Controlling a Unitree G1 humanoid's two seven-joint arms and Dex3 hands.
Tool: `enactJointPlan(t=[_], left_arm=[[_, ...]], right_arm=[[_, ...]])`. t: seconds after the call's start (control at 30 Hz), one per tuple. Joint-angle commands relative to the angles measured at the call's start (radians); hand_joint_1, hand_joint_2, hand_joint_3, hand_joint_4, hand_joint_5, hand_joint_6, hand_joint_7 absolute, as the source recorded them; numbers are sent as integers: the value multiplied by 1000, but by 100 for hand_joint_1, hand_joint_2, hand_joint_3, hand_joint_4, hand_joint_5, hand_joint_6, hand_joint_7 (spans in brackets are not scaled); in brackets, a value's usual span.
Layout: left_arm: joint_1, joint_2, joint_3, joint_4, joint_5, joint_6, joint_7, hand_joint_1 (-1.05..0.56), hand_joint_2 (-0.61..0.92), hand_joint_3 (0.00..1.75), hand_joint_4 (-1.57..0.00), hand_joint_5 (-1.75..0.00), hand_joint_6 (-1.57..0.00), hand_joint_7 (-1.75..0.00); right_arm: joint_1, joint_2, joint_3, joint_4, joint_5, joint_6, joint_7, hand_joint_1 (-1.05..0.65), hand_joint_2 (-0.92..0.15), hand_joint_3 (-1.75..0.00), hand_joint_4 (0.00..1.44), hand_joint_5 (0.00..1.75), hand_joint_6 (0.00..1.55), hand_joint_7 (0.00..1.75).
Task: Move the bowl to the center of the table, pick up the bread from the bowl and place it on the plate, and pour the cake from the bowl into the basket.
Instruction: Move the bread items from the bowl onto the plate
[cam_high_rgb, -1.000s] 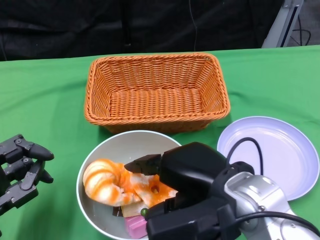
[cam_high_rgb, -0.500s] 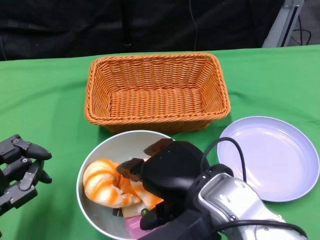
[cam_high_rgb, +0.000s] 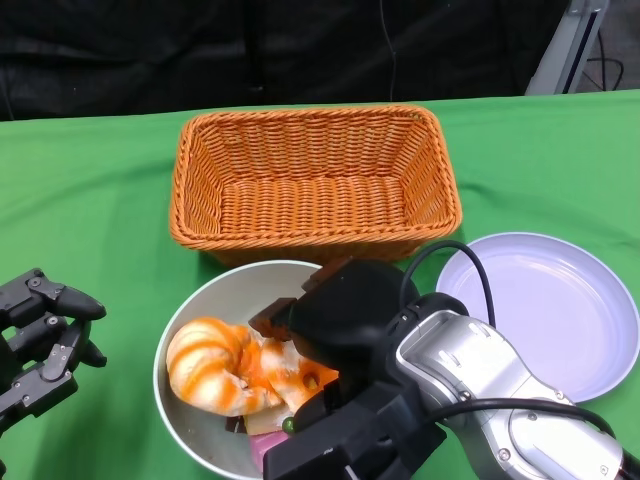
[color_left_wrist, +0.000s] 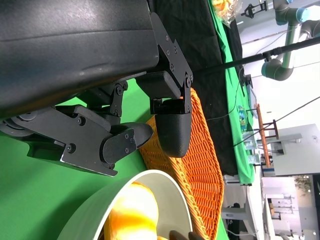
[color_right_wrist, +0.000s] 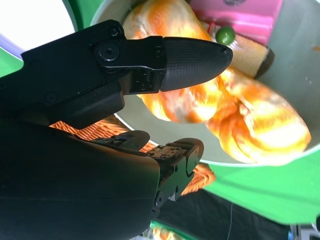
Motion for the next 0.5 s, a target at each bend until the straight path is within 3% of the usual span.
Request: enactJointPlan(t=[0.03,0.27,0.5], left_arm=[[4,13,0,-12,-7,6,-1,-7,73,76,-65,-158,-71,-126],[2,11,1,-12,-3,5,6,-5,71,79,-65,-159,-71,-127],[-1,14,2,2,-4,-2,-1,-5,69,84,-68,-157,-72,-126]], right_arm=[[-22,-2,-18,13,30,-2,42,-105,-92,-53,32,7,37,2],[-35,-1,-18,47,70,-6,87,-105,-92,-50,31,5,35,0],[-29,-4,-3,122,59,-54,-50,-105,-92,-45,31,5,35,0]])
